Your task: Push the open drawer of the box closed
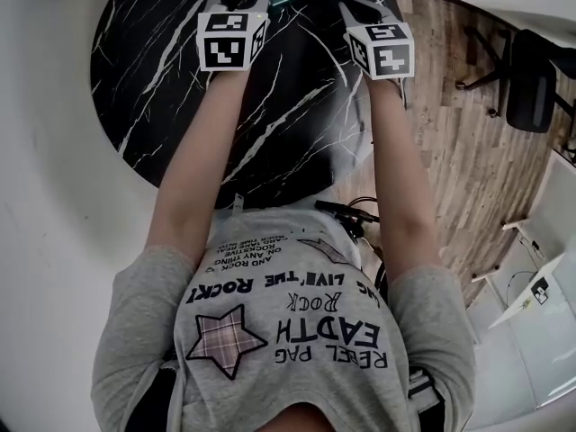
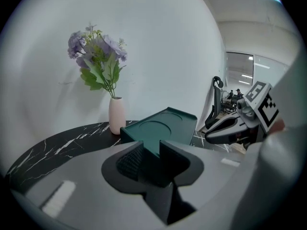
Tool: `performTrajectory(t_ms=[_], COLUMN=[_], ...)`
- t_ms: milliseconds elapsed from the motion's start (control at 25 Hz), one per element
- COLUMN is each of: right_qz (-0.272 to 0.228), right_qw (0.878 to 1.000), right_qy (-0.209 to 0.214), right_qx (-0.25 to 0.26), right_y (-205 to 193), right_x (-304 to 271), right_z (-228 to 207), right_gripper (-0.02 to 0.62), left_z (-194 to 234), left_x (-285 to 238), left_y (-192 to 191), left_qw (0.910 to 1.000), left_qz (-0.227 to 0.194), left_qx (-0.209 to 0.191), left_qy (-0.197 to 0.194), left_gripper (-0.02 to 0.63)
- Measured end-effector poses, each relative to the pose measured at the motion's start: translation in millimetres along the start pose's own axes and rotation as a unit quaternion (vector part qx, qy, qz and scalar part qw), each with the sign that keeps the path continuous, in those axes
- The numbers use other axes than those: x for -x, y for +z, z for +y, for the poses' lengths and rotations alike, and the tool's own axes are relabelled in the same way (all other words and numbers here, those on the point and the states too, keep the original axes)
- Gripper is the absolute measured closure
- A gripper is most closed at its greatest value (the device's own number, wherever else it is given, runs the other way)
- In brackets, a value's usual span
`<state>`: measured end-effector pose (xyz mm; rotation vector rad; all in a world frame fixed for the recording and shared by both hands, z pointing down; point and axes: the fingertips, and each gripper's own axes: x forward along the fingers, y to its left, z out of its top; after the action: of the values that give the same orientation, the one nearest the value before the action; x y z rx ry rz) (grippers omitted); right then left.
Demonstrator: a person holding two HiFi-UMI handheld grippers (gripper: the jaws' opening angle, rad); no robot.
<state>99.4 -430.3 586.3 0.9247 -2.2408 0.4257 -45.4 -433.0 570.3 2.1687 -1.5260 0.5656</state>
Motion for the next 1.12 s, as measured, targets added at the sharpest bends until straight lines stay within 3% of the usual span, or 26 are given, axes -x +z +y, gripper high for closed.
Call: performTrajectory(t_ms=[160,360,1120], right_qz=[-0.026,-0.075,-0.181], right_qw=[0.999,0.996,0.983], right_qy=[-0.013,-0.017,-0.026], right_qx=[-0.018,-0.035,0.029], right_y=[10.8,30.9,102.4], right_x=[19.2,44.2,154.5], right_z=[-4.0,1.2,71.8], right_gripper=[0.577,0.581,0.581], left_z=[-4.1,-1.1,1.5], left_x=[11.9,31.6,151.6], left_y=[-2.4,2.1,57.4], left_qw=[0.9999,0.9999,0.9943], left_qz=[0.007,-0.004,-0.106], left_qx=[0.002,0.008,-0.015], left_qy=[-0.010,-0.013,0.004], left_gripper=[0.597,0.597,0.597])
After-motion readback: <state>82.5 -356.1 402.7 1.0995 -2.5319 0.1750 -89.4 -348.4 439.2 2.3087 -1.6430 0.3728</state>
